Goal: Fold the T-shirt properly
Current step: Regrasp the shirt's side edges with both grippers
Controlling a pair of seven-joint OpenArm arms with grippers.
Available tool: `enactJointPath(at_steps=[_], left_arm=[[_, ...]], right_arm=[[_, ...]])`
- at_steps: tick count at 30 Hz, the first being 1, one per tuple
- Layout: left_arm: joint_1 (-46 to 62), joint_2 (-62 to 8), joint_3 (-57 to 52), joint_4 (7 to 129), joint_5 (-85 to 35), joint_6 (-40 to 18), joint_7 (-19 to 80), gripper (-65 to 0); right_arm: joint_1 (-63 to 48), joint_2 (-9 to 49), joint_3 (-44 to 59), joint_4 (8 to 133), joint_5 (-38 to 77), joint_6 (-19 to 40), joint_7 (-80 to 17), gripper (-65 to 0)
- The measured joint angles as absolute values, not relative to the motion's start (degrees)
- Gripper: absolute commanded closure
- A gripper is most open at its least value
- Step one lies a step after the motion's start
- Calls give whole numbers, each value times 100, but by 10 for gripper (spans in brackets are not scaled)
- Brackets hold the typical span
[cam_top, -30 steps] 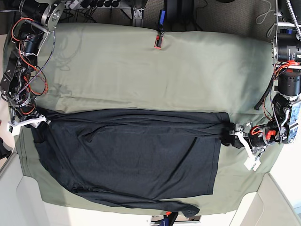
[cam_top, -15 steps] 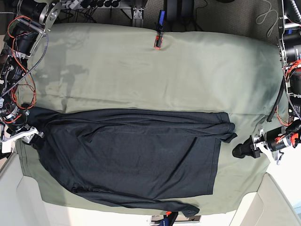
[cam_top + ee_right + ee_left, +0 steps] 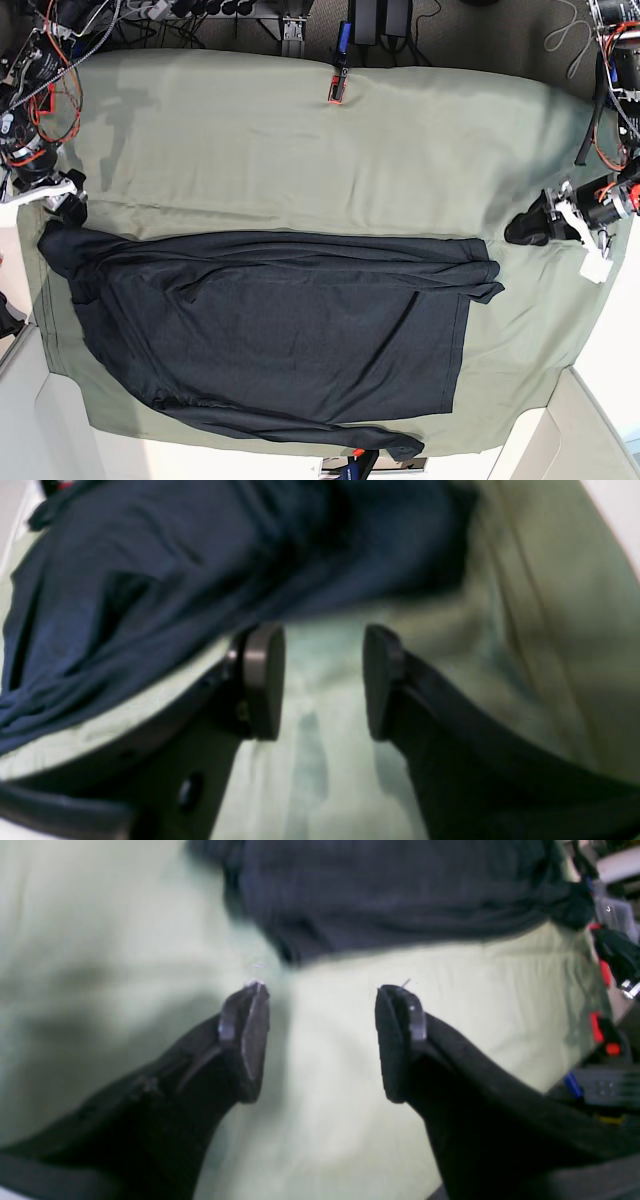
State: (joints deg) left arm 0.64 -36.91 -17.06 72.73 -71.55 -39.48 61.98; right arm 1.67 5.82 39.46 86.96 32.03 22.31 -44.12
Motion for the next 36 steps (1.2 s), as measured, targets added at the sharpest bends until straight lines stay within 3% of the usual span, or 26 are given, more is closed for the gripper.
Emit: enactJointPath(at_steps=[10,22,36], left_arm=[[392,-2759,-1732,7352,-7011,-3946,6060,-363],[255,-2762,-1741,7352,-6731,-3948,5865,-363],[32,-2762,-1743,7352,-6705,-3948,5850,-363]], right_arm=[[311,445,4058,7994,2936,1885,-3712,-265],[1135,462,4053,7111,2740,1887,-3612,-266],[1131,458,4075,7070,2718,1839,-3450,-296]])
